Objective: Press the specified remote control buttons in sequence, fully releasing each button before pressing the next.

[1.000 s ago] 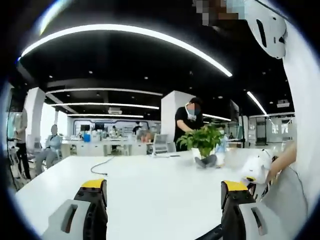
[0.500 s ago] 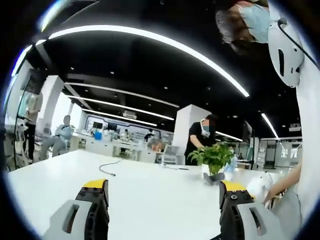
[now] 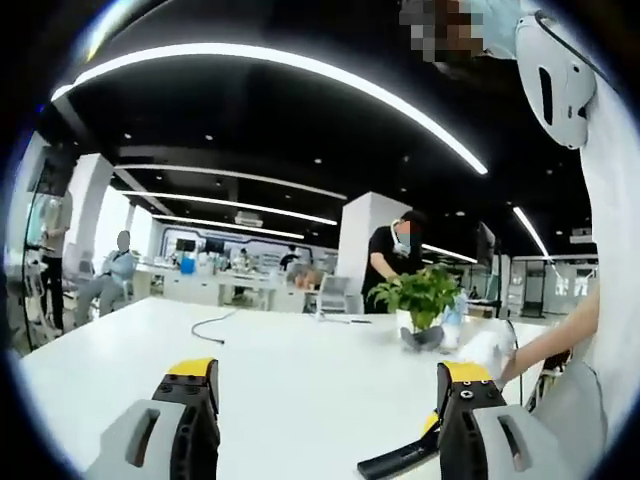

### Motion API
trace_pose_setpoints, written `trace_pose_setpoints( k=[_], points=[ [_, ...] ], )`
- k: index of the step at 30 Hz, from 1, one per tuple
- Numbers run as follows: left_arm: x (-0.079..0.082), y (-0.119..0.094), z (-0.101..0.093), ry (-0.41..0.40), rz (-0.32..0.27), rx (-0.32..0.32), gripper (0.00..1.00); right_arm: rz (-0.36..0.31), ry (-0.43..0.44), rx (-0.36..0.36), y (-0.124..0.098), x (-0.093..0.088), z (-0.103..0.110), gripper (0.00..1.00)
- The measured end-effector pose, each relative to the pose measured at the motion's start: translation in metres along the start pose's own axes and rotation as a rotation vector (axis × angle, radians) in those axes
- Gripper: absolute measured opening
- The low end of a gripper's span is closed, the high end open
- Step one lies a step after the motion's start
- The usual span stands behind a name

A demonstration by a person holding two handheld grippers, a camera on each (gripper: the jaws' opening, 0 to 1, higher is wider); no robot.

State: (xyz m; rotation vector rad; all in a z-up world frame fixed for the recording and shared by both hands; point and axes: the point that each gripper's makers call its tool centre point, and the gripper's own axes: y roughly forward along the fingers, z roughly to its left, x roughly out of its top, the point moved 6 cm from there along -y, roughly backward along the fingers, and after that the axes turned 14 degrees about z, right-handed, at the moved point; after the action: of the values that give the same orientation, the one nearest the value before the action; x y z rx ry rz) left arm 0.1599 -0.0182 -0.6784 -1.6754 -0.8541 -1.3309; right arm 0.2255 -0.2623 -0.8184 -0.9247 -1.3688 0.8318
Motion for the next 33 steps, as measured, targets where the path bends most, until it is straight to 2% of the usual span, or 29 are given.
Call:
trace_pose_setpoints(
  k=[3, 11, 15, 24, 33],
  points=[
    [-0.002, 0.000, 0.002, -0.024, 0.008, -0.002, 0.94, -0.003, -0.002, 0.001, 0.000, -0.001, -0.009, 0.21],
    [-0.005, 0.000, 0.000, -0.017, 0.031, -0.008, 0.94, -0.020, 0.040, -0.014, -0.003, -0.005, -0.046, 0.21],
    [-0.006, -0.001, -0.001, -0.013, 0.041, -0.015, 0.94, -0.006, 0.063, -0.025, -0.005, -0.008, -0.064, 0.21],
    [-0.007, -0.002, -0.002, -0.004, 0.048, -0.019, 0.93, -0.008, 0.043, -0.017, -0.004, -0.010, -0.082, 0.21],
    [-0.008, -0.001, -0.002, 0.000, 0.065, -0.026, 0.92, -0.022, 0.064, -0.034, -0.001, -0.014, -0.107, 0.21]
  ],
)
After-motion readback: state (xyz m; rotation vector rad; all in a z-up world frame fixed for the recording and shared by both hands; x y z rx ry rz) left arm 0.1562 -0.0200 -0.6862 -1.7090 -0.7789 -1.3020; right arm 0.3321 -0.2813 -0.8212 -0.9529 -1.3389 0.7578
